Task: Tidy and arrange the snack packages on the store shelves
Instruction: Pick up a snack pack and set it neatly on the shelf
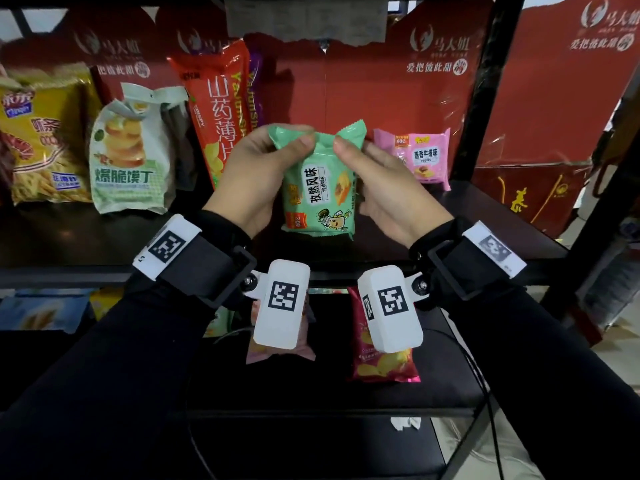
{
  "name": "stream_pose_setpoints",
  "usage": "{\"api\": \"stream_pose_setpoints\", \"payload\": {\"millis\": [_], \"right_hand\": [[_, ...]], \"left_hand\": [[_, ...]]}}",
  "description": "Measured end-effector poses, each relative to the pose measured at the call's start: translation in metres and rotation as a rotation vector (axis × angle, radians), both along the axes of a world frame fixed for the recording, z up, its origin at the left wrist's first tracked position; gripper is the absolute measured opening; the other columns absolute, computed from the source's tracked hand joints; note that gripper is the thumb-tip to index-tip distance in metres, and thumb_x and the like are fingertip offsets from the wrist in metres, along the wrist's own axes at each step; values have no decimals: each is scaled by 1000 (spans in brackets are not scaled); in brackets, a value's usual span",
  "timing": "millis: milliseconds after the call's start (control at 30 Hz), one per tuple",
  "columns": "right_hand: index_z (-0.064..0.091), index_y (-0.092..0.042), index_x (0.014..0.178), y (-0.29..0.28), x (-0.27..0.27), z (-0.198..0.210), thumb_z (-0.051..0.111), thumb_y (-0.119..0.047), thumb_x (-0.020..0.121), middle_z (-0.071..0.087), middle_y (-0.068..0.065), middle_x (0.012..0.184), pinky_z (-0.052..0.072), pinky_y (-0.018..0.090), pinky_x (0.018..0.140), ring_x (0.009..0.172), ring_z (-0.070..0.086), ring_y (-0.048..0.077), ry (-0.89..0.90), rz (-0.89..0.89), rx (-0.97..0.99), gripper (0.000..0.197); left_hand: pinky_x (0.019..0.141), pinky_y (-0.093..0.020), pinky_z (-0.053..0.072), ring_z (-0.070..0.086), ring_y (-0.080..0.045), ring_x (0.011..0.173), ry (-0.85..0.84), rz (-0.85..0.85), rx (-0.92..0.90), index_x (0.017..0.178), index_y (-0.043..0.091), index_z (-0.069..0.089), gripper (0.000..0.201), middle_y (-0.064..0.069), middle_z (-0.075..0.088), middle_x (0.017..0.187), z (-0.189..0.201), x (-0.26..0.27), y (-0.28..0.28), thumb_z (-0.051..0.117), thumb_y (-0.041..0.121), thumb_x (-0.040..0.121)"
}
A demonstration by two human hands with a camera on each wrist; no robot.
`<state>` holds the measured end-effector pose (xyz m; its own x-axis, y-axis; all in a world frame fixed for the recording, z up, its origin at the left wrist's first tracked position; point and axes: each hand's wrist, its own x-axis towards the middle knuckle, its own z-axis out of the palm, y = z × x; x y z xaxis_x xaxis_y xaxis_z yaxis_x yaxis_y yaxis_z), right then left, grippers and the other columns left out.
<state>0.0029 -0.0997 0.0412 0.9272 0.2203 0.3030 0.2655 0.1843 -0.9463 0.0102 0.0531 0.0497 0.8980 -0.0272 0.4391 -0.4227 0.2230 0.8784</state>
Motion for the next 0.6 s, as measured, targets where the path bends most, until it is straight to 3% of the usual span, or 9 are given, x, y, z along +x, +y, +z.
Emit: {"api": "stream_pose_setpoints", "payload": {"millis": [100,167,267,367,467,533,600], "right_hand": [[64,-13,109,2,1,1,57,-22,94,72,3,104,57,32,81,88,69,13,-36,-114,56,19],[64,-8,110,2,2,2,56,-18,95,70,10,109,57,36,82,90,69,19,-56,-157,55,20],[65,-15,100,2,4,3,55,-22,95,72,6,101,58,35,80,86,69,18,-89,-155,-19,13],[61,-23,105,0,4,-1,58,-33,93,70,1,108,55,37,87,97,68,15,-123,-112,-168,16],[61,-19,112,-1,4,-5,66,-34,87,69,2,113,52,42,94,103,66,17,-138,-135,-247,29],[67,-20,100,-6,5,-2,70,-31,84,74,-2,99,56,31,84,91,70,12,-139,-168,-215,19],[70,-22,85,-14,4,6,74,-30,80,75,-10,79,54,15,62,73,71,4,-134,-174,-239,10]], "left_hand": [[66,-26,56,70,-13,72,22,-49,-43,91,11,66,7,0,74,77,1,-2,-1,63,6,88],[72,-31,59,70,-15,77,64,-108,-94,92,14,66,7,-1,74,82,1,-2,-1,61,11,89],[85,-39,57,69,-22,86,131,-158,-241,94,13,63,8,-8,71,93,0,-3,-6,55,10,93],[80,-40,58,70,-22,85,190,-183,-436,95,13,60,11,-8,72,94,2,-2,-9,50,14,98],[76,-43,60,72,-23,87,212,-232,-521,110,13,57,16,-9,73,97,7,-1,-4,48,20,100],[80,-43,59,71,-22,93,247,-218,-434,114,16,59,19,-7,73,102,7,0,1,53,24,97],[83,-36,57,70,-15,94,231,-153,-160,105,21,66,17,1,74,100,5,2,11,62,28,90]]}}
